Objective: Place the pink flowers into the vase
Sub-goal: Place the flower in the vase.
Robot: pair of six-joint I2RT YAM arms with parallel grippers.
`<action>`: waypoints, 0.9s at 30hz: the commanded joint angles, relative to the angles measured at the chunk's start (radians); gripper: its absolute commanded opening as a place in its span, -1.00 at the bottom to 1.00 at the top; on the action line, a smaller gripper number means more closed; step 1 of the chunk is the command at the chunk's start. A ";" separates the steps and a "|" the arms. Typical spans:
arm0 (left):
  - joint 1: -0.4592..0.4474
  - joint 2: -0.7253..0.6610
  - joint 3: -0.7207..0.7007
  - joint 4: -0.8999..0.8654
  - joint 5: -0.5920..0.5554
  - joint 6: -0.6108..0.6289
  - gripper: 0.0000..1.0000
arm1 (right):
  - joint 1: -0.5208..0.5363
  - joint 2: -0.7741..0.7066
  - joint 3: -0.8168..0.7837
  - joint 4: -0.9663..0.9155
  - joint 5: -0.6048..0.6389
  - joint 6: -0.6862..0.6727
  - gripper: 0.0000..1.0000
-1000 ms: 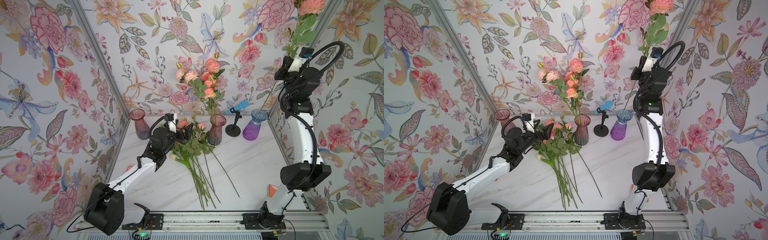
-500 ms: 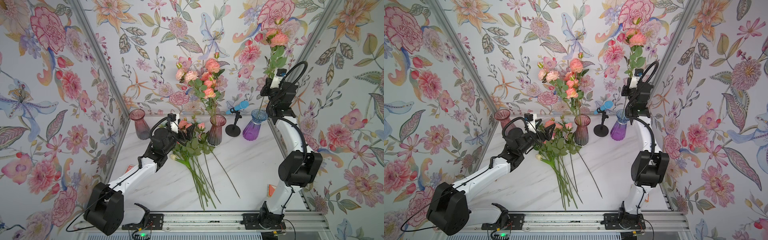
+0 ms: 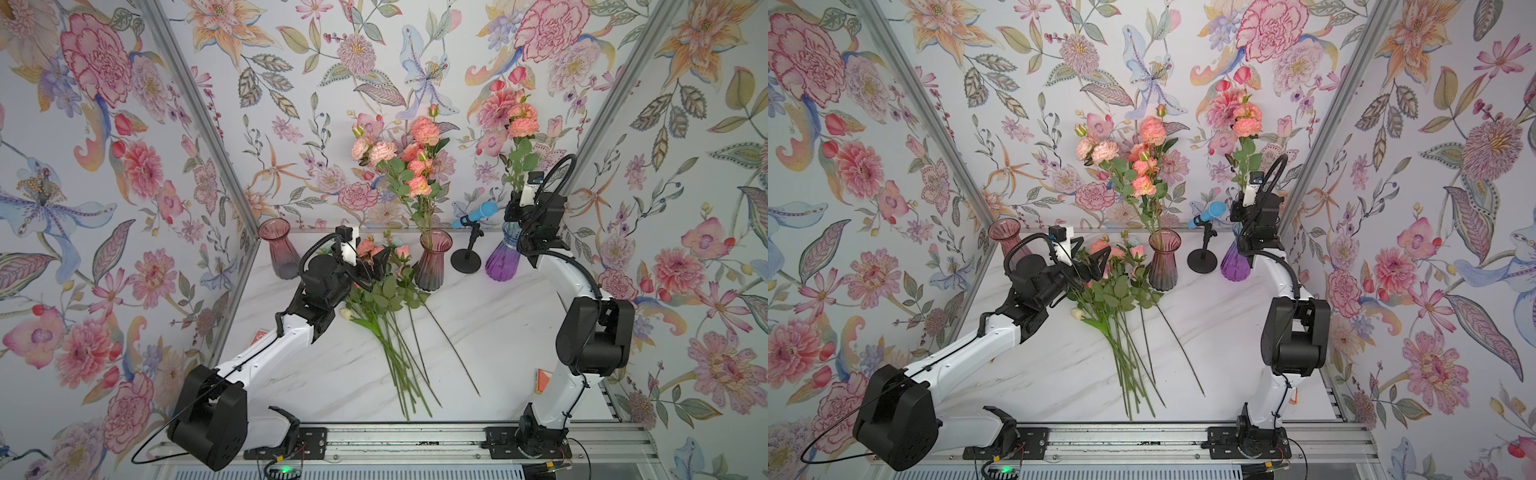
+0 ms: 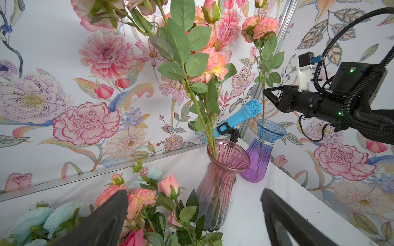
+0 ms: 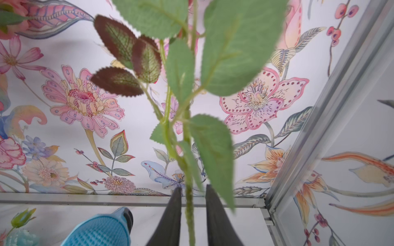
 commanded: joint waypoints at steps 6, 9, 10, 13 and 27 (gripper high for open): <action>-0.014 -0.018 0.005 -0.070 -0.072 -0.018 1.00 | -0.008 -0.084 0.019 -0.048 0.043 0.049 -0.12; -0.015 -0.005 0.011 -0.108 -0.086 -0.040 1.00 | 0.004 -0.116 0.015 -0.077 0.051 0.051 0.17; -0.015 -0.002 0.010 -0.114 -0.086 -0.051 1.00 | 0.011 -0.130 0.007 -0.083 0.054 0.052 0.31; -0.014 0.002 0.001 -0.107 -0.069 -0.083 1.00 | 0.032 -0.175 -0.025 -0.089 0.065 0.045 0.67; -0.020 0.031 -0.007 -0.092 -0.057 -0.156 1.00 | 0.346 -0.489 -0.389 -0.374 0.204 0.116 0.99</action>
